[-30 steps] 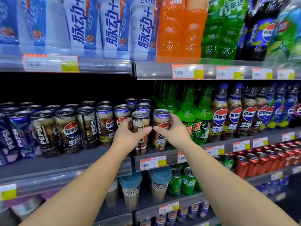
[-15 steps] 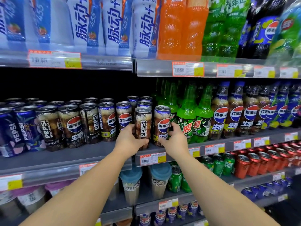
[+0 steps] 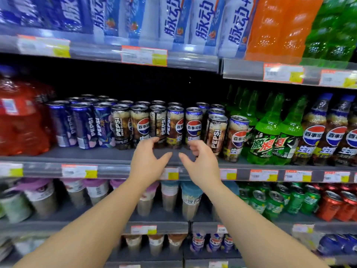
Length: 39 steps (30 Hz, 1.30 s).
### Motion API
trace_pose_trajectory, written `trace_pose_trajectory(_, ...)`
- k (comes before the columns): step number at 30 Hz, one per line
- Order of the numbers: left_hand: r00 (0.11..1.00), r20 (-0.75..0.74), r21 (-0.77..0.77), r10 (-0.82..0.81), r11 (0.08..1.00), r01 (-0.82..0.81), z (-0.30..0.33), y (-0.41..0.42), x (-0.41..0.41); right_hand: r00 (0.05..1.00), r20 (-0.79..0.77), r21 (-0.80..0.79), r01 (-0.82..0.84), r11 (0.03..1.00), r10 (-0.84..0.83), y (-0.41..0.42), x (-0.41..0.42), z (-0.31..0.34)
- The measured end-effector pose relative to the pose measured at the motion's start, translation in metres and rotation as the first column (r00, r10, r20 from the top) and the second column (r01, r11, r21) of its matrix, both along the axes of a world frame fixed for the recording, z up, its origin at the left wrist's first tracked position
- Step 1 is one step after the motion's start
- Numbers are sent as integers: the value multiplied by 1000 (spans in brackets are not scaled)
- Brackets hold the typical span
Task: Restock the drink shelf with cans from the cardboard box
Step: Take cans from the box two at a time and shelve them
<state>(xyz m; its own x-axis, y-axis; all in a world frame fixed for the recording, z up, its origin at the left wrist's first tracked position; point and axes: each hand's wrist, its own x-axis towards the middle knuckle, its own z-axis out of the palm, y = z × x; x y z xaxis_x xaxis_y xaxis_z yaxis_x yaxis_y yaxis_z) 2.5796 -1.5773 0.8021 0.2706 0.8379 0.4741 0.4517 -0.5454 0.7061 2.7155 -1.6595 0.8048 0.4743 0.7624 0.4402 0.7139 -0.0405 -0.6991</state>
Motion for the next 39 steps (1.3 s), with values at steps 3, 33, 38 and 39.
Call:
trace_pose_trajectory(3, 992, -83, -24, 96, 995, -98, -8, 12, -76, 992, -9, -139, -127, 982, 127, 31, -59, -5)
trace_pose_trajectory(33, 307, -726, 40, 616, 483, -875, -103, 0, -913, 451, 264, -524, -675, 519, 853, 192, -886, -106)
trace_pose_trajectory(38, 240, -776, 55, 583, 442, -895, -118, 41, -1017, 384, 264, -547, -696, 466, 885, 244, -998, -129)
trace_pose_trajectory(39, 229, -784, 52, 577, 429, -902, -120, 48, -1037, 362, 258, -563, -696, 444, 895, 252, -1020, -131)
